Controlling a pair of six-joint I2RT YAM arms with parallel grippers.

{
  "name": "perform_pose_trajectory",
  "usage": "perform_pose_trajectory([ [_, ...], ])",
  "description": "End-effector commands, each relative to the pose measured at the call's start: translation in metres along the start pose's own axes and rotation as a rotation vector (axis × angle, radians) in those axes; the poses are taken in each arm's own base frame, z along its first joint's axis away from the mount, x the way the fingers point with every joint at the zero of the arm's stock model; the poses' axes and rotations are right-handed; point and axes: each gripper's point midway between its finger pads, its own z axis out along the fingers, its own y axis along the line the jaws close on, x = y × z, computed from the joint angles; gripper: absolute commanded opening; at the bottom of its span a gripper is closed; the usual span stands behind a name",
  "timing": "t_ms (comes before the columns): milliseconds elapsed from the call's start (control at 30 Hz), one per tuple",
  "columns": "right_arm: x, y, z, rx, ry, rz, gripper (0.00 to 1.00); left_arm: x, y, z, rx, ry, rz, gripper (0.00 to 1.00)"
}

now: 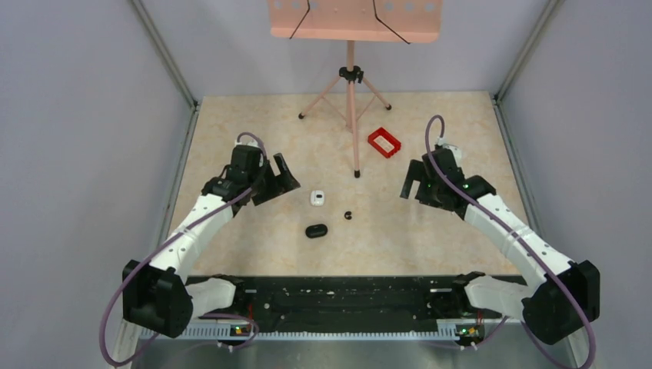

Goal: Insert the wireless bluetooth earbuds into the charging case
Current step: Pick up the charging case from the center of the board.

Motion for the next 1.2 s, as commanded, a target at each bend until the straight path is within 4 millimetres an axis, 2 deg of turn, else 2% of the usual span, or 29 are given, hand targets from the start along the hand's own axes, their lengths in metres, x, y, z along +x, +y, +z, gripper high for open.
perform_pose_trajectory([
  [0, -0.015, 0.01, -0.007, -0.06, -0.086, 0.029, 0.99, -0.017, 0.005, -0.004, -0.078, -0.08, 0.01, 0.89],
  [100, -0.017, 0.009, -0.008, -0.054, -0.104, 0.05, 0.99, -0.02, 0.015, -0.002, -0.163, -0.126, 0.041, 0.91],
  [333, -0.012, 0.004, -0.003, -0.038, -0.111, 0.128, 0.99, -0.014, 0.01, 0.008, -0.187, -0.109, 0.056, 0.98],
  [533, -0.01, 0.011, 0.001, -0.061, -0.096, 0.132, 0.94, 0.025, -0.009, 0.046, -0.195, 0.125, 0.119, 0.98],
  [667, -0.008, 0.016, 0.001, -0.083, -0.078, 0.133, 0.94, 0.035, -0.02, 0.071, -0.222, 0.146, 0.145, 0.89],
  [800, -0.007, 0.022, 0.002, -0.118, -0.074, 0.133, 0.94, 0.036, -0.018, 0.099, -0.274, 0.19, 0.176, 0.8],
  [1033, -0.006, 0.027, 0.004, -0.144, -0.069, 0.14, 0.94, 0.039, -0.017, 0.121, -0.359, 0.223, 0.266, 0.78],
  [1167, -0.006, 0.028, 0.006, -0.146, -0.068, 0.141, 0.94, 0.047, -0.017, 0.129, -0.363, 0.252, 0.274, 0.72],
])
